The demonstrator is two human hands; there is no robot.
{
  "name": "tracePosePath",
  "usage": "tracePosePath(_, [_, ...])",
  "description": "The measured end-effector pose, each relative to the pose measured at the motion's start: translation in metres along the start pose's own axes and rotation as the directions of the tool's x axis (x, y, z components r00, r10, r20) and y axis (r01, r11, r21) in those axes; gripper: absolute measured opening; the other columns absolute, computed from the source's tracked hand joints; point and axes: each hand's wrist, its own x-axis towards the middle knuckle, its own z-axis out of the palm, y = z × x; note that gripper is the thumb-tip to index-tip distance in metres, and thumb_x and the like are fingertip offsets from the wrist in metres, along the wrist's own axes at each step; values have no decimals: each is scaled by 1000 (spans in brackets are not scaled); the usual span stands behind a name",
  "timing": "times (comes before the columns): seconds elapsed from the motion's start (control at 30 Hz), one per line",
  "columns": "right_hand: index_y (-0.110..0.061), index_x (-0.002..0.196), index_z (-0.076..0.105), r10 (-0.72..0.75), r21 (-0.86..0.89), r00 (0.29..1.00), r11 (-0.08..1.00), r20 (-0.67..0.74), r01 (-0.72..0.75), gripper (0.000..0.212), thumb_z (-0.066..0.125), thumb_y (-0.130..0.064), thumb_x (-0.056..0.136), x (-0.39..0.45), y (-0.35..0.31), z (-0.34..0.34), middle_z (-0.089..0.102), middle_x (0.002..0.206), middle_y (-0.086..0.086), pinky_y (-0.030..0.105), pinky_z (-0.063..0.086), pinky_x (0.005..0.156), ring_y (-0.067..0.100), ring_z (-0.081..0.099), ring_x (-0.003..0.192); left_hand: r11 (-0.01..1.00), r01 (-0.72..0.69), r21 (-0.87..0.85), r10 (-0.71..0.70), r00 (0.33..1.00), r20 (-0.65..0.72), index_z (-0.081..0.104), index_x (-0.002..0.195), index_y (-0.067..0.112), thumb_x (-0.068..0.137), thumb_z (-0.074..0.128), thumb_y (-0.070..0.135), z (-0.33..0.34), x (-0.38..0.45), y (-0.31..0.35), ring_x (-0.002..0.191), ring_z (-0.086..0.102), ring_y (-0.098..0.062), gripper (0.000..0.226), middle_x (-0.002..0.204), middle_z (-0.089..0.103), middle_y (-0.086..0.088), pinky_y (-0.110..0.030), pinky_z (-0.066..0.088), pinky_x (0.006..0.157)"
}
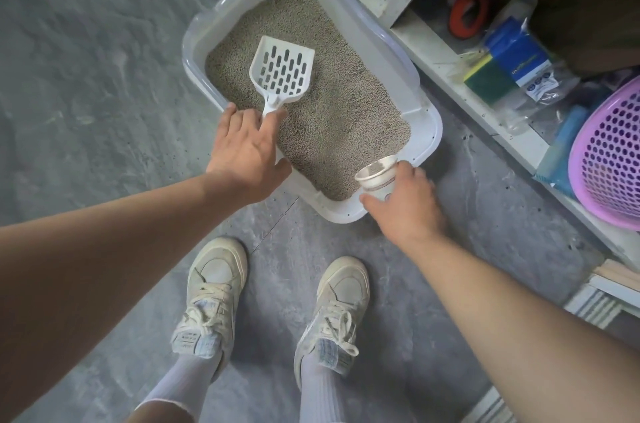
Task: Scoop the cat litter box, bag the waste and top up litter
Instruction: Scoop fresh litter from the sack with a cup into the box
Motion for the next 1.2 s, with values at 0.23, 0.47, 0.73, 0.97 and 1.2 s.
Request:
tracePosePath(0.23, [-12, 126, 50, 33, 27, 999, 999, -6, -33, 70, 77, -51, 76, 8, 5, -8, 55, 126, 16, 43, 49, 90, 39, 53, 119, 1000, 2, -2, -2, 1000, 9, 29, 153, 19, 87, 58, 48, -1, 0, 1, 125, 45, -37, 78, 121, 50, -15, -48, 6, 126])
tracePosePath(0.47, [-16, 127, 48, -148, -71, 981, 985, 122, 158, 66, 73, -52, 77, -18, -1, 14, 56, 123, 11, 43, 46, 92, 34, 51, 118, 1000, -4, 10, 3, 1000, 9, 27, 154, 19, 87, 59, 49, 1, 0, -2, 125, 46, -39, 79, 121, 50, -17, -49, 6, 126])
tracePosePath(0.73, [-18, 127, 46, -173, -97, 968, 976, 182, 192, 63, 70, -51, 79, -30, -3, 18, 54, 125, 9, 40, 44, 93, 33, 49, 119, 1000, -9, 6, 9, 1000, 1, 28, 154, 20, 87, 59, 49, 2, 0, -1, 126, 45, -39, 79, 122, 51, -17, -49, 6, 126])
tracePosePath(0.97, [-12, 124, 52, 26, 25, 998, 999, 61, -27, 71, 78, -53, 72, -2, 16, 8, 58, 123, 16, 44, 50, 88, 39, 57, 115, 1000, -4, 0, 4, 1000, 9, 27, 153, 20, 87, 59, 49, 1, 0, 0, 126, 45, -38, 79, 122, 50, -17, -50, 6, 126])
tracePosePath(1.2, [-13, 128, 51, 89, 31, 996, 996, -11, -88, 74, 78, -55, 73, 32, 22, -21, 57, 128, 13, 43, 50, 89, 37, 57, 118, 1000, -8, -15, 8, 1000, -26, 29, 152, 19, 86, 62, 46, 3, -1, 1, 123, 47, -38, 78, 118, 51, -17, -49, 6, 126])
